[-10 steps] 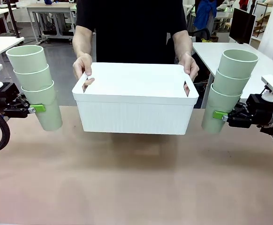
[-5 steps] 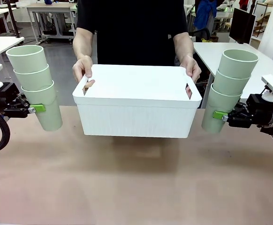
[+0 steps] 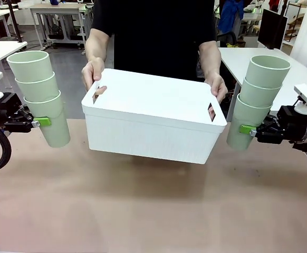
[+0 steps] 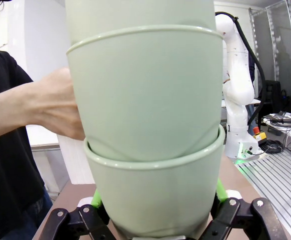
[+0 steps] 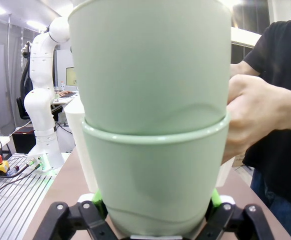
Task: Stack the cups and store them in the basket.
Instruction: Place the stack of Reusable plastic cups into the Pantry Basket.
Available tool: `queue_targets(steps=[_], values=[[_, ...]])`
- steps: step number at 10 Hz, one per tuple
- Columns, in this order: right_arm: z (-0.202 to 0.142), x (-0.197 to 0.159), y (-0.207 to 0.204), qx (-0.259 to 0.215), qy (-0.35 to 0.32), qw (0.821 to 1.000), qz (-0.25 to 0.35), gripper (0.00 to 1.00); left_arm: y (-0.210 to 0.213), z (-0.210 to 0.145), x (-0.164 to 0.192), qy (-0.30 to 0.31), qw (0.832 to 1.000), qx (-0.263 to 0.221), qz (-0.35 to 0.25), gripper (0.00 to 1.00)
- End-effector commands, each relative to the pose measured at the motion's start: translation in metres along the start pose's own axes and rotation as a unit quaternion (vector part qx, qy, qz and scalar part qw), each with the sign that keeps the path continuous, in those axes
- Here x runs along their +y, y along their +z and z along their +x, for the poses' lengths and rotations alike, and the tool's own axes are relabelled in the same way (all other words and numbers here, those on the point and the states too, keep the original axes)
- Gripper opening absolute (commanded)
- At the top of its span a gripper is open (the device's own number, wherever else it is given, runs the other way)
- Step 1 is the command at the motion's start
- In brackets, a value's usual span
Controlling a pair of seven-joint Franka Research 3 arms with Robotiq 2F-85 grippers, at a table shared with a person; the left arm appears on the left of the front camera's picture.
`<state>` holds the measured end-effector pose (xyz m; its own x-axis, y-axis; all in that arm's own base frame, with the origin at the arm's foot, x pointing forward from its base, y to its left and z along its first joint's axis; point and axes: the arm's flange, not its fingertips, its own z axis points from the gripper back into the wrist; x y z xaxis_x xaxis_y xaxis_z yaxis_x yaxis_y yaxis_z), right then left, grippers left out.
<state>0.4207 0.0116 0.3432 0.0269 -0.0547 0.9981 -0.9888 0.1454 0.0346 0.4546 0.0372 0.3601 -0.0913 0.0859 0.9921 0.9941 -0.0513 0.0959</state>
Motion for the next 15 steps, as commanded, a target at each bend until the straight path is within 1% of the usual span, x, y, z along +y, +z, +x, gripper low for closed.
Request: queue_targets(steps=[1, 7, 8, 11, 12, 14, 15], values=[[0.005, -0.002, -0.002, -0.005, 0.005, 1.0, -0.002, 0.86, -0.001, 0.007, 0.001, -0.004, 1.0, -0.004, 0.0, 0.9], [0.005, -0.002, -0.002, -0.005, 0.005, 1.0, -0.002, 0.86, -0.001, 0.007, 0.001, -0.004, 1.0, -0.004, 0.0, 0.9], [0.0, 0.0, 0.0, 0.0, 0.0, 1.0, 0.0, 0.86, -0.001, 0.007, 0.001, -0.004, 1.0, -0.004, 0.0, 0.9], [0.081, 0.012, -0.011, 0.054, 0.02, 0.998, 0.001, 0.86, -0.001, 0.007, 0.001, -0.004, 1.0, -0.004, 0.0, 0.9], [0.115, 0.014, -0.018, 0.075, 0.027, 0.997, -0.005, 0.86, -0.001, 0.007, 0.001, -0.004, 1.0, -0.004, 0.0, 0.9], [0.172, 0.024, -0.039, 0.124, 0.046, 0.991, -0.019, 0.86, -0.001, 0.007, 0.001, -0.004, 1.0, -0.004, 0.0, 0.9], [0.2, 0.032, -0.058, 0.156, 0.056, 0.986, -0.028, 0.86, -0.001, 0.007, 0.001, -0.004, 1.0, -0.004, 0.0, 0.9]])
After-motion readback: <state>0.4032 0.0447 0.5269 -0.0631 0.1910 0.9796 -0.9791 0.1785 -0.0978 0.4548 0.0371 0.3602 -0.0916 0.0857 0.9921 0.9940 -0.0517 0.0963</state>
